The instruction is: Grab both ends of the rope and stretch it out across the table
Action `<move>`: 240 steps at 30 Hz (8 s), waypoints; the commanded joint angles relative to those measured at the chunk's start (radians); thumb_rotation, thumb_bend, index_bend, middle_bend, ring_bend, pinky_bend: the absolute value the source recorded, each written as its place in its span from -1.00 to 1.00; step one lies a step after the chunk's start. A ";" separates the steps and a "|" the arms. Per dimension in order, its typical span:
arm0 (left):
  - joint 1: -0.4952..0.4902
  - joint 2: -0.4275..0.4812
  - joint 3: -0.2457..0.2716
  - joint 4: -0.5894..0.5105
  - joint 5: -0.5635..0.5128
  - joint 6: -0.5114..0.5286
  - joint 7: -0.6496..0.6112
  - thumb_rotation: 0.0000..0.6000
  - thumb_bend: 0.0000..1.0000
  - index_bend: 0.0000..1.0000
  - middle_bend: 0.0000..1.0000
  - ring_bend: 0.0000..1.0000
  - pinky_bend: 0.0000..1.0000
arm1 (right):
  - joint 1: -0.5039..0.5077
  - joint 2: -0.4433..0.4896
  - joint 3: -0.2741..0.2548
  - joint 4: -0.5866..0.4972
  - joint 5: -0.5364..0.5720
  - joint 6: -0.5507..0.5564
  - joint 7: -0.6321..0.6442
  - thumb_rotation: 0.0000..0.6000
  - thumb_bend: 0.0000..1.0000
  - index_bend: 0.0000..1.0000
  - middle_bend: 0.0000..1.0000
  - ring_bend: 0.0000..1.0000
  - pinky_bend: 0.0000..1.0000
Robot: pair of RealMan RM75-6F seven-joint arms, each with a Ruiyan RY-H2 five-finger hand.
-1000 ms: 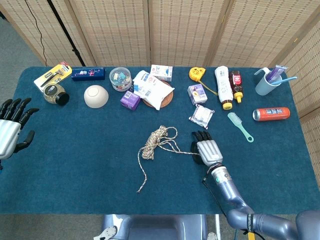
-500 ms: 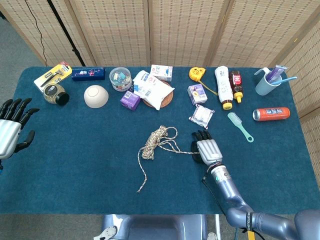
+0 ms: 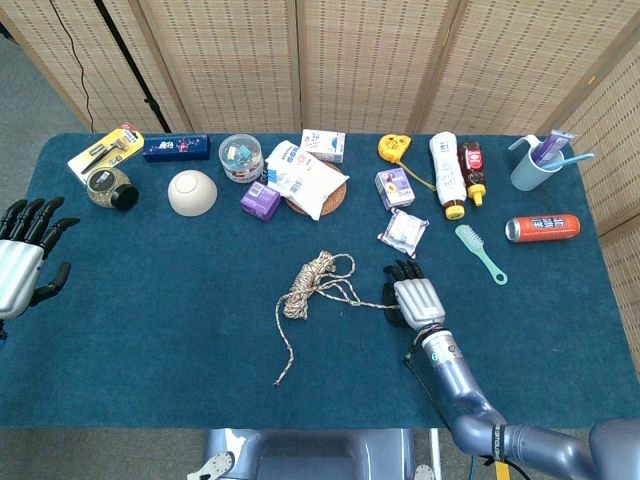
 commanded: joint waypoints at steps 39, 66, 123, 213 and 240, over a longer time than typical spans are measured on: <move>-0.183 -0.078 0.070 -0.005 0.308 -0.185 -0.026 1.00 -0.14 -0.39 -0.71 -0.87 -1.00 | -0.011 0.038 0.008 -0.107 -0.021 0.057 -0.006 1.00 -0.15 0.25 -0.55 -1.00 -1.00; -0.408 -0.405 0.124 0.105 0.376 -0.387 -0.040 1.00 -0.36 -0.18 -0.91 -1.00 -1.00 | -0.027 0.043 0.007 -0.109 0.003 0.069 0.003 1.00 -0.15 0.25 -0.55 -1.00 -1.00; -0.476 -0.738 0.158 0.378 0.263 -0.409 0.101 1.00 -0.39 0.12 -0.91 -1.00 -1.00 | -0.031 0.001 0.014 0.024 -0.021 0.030 0.122 1.00 -0.15 0.27 -0.54 -1.00 -1.00; -0.503 -0.835 0.170 0.483 0.172 -0.422 0.110 1.00 -0.28 0.18 -0.88 -1.00 -1.00 | -0.029 0.010 0.036 0.051 0.018 -0.010 0.152 1.00 -0.16 0.27 -0.52 -1.00 -1.00; -0.495 -0.810 0.167 0.462 0.169 -0.399 0.106 1.00 -0.28 0.30 -0.81 -1.00 -1.00 | -0.034 0.022 0.038 0.034 0.013 -0.004 0.158 1.00 -0.15 0.28 -0.51 -1.00 -1.00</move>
